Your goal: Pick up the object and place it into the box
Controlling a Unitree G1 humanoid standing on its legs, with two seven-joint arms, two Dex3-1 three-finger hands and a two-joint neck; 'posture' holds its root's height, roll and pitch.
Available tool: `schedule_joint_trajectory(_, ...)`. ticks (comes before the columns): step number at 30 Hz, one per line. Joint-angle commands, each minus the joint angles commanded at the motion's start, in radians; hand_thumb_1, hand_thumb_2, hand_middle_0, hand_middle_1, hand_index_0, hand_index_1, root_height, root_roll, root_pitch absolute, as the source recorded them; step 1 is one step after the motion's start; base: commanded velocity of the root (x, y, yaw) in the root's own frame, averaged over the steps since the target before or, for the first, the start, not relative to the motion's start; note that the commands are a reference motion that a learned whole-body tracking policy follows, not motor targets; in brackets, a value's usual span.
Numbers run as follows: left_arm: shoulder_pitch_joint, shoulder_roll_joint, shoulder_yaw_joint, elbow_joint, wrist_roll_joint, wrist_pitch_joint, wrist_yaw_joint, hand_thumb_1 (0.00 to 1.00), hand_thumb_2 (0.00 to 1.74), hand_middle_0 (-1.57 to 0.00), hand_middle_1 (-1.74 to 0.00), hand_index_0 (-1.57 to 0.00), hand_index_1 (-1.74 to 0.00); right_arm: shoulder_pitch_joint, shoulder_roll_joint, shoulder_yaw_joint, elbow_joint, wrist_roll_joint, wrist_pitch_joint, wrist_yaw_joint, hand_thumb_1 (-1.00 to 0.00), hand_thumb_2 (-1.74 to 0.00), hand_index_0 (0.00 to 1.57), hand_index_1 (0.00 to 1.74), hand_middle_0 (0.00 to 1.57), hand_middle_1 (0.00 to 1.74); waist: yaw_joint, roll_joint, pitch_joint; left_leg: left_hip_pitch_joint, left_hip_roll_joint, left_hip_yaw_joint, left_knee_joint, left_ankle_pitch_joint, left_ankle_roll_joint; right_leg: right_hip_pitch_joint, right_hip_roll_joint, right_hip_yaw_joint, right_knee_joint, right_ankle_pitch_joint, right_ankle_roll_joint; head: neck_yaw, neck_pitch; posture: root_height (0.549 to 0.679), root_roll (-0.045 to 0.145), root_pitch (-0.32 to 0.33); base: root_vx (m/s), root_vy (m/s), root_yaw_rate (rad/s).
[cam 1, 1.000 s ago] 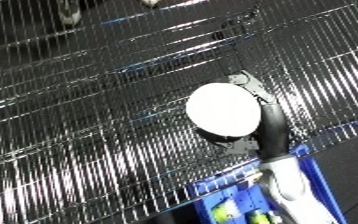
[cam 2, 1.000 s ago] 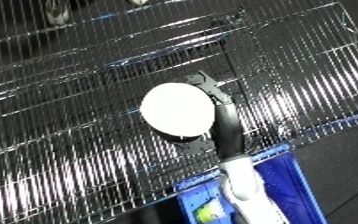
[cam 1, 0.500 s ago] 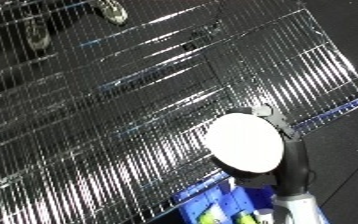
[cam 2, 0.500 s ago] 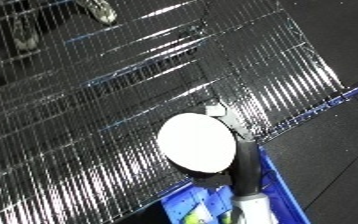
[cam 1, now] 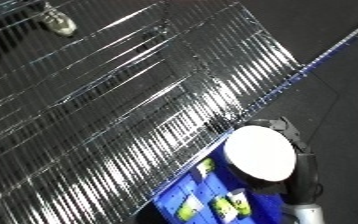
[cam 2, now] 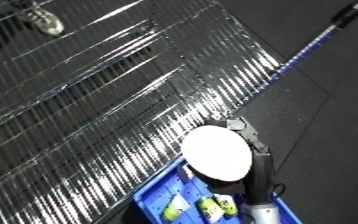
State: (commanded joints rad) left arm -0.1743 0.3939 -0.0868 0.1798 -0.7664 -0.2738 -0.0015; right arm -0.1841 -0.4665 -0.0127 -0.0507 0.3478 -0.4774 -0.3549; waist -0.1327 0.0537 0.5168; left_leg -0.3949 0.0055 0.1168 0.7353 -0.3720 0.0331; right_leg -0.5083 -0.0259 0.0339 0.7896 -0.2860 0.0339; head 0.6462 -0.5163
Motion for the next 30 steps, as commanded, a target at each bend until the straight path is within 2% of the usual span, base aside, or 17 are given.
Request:
schedule_joint_trajectory(6,0.035,-0.023,0.001,0.008,-0.02,-0.032,-0.006,1.0,1.74,-1.57,-1.74,-1.57,-1.74,0.083,-0.022,-0.04,0.021,-0.011,-0.028,-0.017,-0.75,-1.3,1.18,1.3,1.18,1.3,-0.039,0.02,-0.002,0.038,-0.002,0.025,-0.039,0.008,-0.0046,0.015,0.0031,0.02,-0.035,0.004,-0.0004,0.033,0.003,0.641,0.081,0.045,-0.012,0.074,-0.133)
schedule_joint_trajectory(10,0.038,-0.033,-0.002,0.019,-0.029,-0.046,-0.011,1.0,1.74,-1.57,-1.74,-1.57,-1.74,0.109,-0.029,-0.05,0.035,0.013,-0.036,0.0,-0.55,-0.96,0.86,0.96,0.86,0.96,-0.057,0.025,-0.003,0.051,-0.003,0.033,-0.047,0.007,-0.006,0.019,0.0068,0.026,-0.044,0.004,-0.0022,0.057,-0.005,0.642,0.086,0.043,-0.014,0.038,-0.089)
schedule_joint_trajectory(16,0.036,-0.046,-0.014,0.031,-0.038,-0.053,-0.013,1.0,1.74,-1.57,-1.74,-1.57,-1.74,0.127,-0.033,-0.051,0.064,0.053,-0.046,0.045,-0.25,-0.44,0.39,0.44,0.39,0.44,-0.074,0.034,-0.005,0.069,-0.006,0.037,-0.049,0.004,-0.0093,0.03,0.0053,0.033,-0.048,0.0,-0.0052,0.072,-0.028,0.642,0.093,0.035,0.006,0.031,-0.047)
schedule_joint_trajectory(21,0.034,-0.053,-0.022,0.043,-0.043,-0.057,-0.013,1.0,1.74,-1.57,-1.74,-1.57,-1.74,0.132,-0.029,-0.045,0.085,0.069,-0.051,0.064,0.0,0.0,0.0,0.0,0.0,0.0,-0.076,0.039,-0.007,0.08,-0.01,0.036,-0.06,0.009,-0.012,0.037,0.0051,0.036,-0.056,0.0,-0.0058,0.077,-0.043,0.643,0.096,0.032,0.006,0.013,-0.003)
schedule_joint_trajectory(30,0.033,-0.056,-0.029,0.053,-0.049,-0.062,-0.012,1.0,1.74,-1.57,-1.74,-1.57,-1.74,0.138,-0.018,-0.033,0.104,0.08,-0.046,0.068,0.0,0.0,0.0,0.0,0.0,0.0,-0.07,0.038,-0.01,0.087,-0.014,0.027,-0.074,0.022,-0.0155,0.045,0.0054,0.034,-0.065,0.002,-0.0067,0.067,-0.057,0.644,0.097,0.032,0.001,-0.002,0.022)
